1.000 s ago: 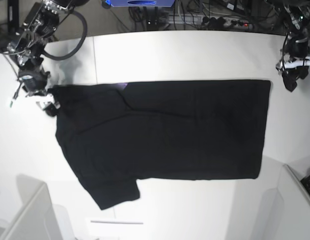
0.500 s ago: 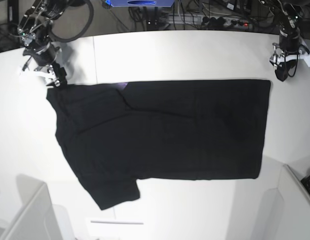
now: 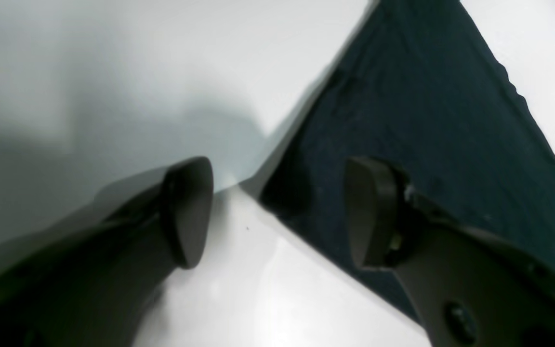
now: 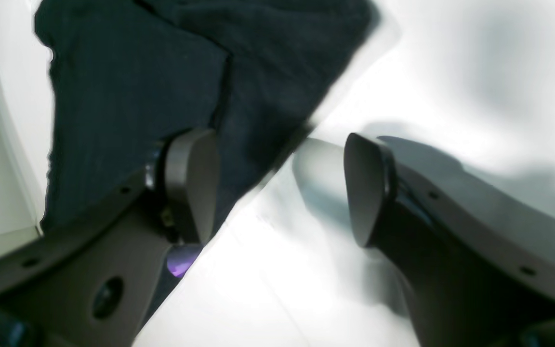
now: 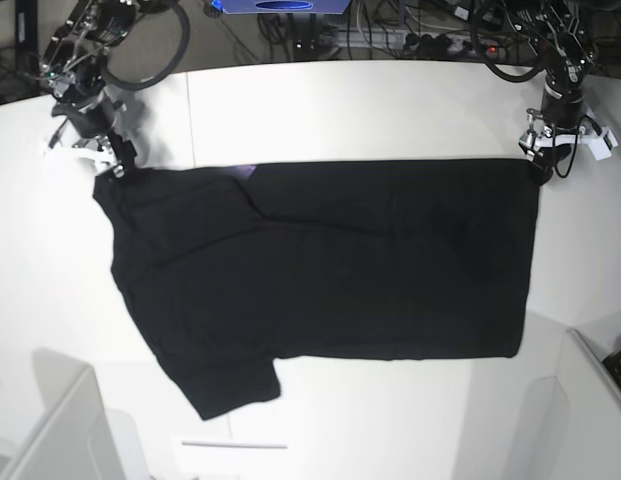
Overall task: Fold the T-shirt properly
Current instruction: 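Regrasp the shoulder corners with both grippers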
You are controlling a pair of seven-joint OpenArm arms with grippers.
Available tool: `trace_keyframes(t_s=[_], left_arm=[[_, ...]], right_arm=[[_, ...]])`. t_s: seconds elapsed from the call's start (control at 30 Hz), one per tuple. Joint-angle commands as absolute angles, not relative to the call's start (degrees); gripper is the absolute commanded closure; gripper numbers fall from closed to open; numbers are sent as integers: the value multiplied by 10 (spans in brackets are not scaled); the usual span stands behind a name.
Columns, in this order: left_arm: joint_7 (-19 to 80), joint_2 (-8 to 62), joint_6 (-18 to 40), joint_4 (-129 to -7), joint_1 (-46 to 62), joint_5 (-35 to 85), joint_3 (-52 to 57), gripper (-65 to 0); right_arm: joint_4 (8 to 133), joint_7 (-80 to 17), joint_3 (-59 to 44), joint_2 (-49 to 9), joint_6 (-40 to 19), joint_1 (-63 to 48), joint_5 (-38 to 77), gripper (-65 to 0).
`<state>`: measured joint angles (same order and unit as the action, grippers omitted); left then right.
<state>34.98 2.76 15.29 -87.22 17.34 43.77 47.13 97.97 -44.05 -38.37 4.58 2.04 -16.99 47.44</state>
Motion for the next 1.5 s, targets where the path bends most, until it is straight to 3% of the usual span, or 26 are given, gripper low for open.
trace_keyframes(t_s=[0.0,0.9,0.97,1.07,1.23,1.37,1.47], left_arm=[[341,34,160,-880,173,447,472,-411],[340,50,159,-829,132,447,438,-406],[340,50,159,-829,131,447,437,-357],[340,50,159,-829,130,447,436,-204],[341,51,159,-829,129,447,434,-12],[341,51,159,-813,128,447,434,0],[341,56,159,-793,128,447,434,0]], right_arm=[[981,-432,-385,36,15,-165,480,-389],[809,-408,-378,-13,12,-96,479,-387],[809,-408,-378,-13,12,-96,479,-363],[809,-408,-378,-13,11,-96,479,-278],[809,-408,-378,-13,11,-95,479,-135],[809,-410,-378,-13,11,-95,479,-17],[809,-412,-383,-13,11,-92,480,0]])
